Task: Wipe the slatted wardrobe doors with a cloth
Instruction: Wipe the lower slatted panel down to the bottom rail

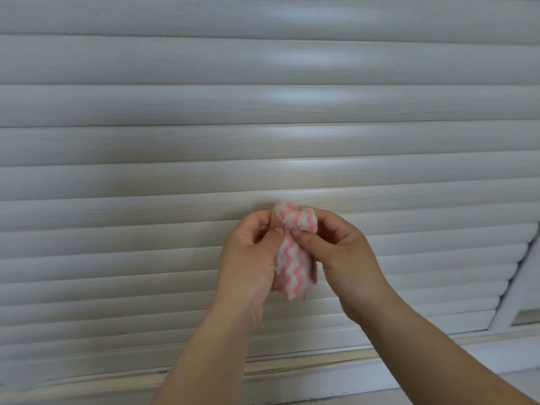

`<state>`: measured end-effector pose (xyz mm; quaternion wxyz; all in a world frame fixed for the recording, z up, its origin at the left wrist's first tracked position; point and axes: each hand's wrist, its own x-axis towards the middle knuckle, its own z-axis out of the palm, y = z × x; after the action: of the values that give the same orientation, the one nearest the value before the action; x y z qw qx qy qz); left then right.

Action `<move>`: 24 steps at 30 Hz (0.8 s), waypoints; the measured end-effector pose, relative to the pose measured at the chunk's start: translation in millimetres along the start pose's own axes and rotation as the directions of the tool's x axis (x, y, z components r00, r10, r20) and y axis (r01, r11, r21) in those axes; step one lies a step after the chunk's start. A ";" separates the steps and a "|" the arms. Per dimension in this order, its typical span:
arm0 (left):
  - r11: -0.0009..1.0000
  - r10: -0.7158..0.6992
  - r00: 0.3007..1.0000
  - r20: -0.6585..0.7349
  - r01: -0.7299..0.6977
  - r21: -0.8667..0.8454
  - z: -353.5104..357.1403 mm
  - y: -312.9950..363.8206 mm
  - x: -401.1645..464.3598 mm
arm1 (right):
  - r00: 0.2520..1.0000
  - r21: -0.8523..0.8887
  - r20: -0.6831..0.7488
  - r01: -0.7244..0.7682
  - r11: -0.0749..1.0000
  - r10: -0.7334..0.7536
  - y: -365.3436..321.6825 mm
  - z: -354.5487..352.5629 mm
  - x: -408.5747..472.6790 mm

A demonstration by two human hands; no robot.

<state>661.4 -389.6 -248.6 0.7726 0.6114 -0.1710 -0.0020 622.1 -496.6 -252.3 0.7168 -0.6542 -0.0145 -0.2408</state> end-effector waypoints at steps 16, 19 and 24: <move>0.107 0.602 0.772 0.204 -0.332 0.937 -15.3 -36.1 23.7 | 0.608 -0.827 0.059 0.474 0.303 -0.791 28.6 19.8 39.4; 0.100 0.611 0.767 0.194 -0.318 0.943 -18.1 -42.1 26.7 | 0.636 -0.881 0.210 0.452 0.138 -0.743 37.0 25.6 36.2; 0.090 0.635 0.760 0.136 -0.248 0.964 -14.5 -47.6 27.2 | 0.625 -0.947 0.268 0.312 -0.080 -0.733 41.5 5.6 35.2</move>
<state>700.6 -393.7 -289.3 0.2176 0.8526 -0.1873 0.4366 670.0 -501.7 -278.4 -0.0270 -0.8253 0.0011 -0.5640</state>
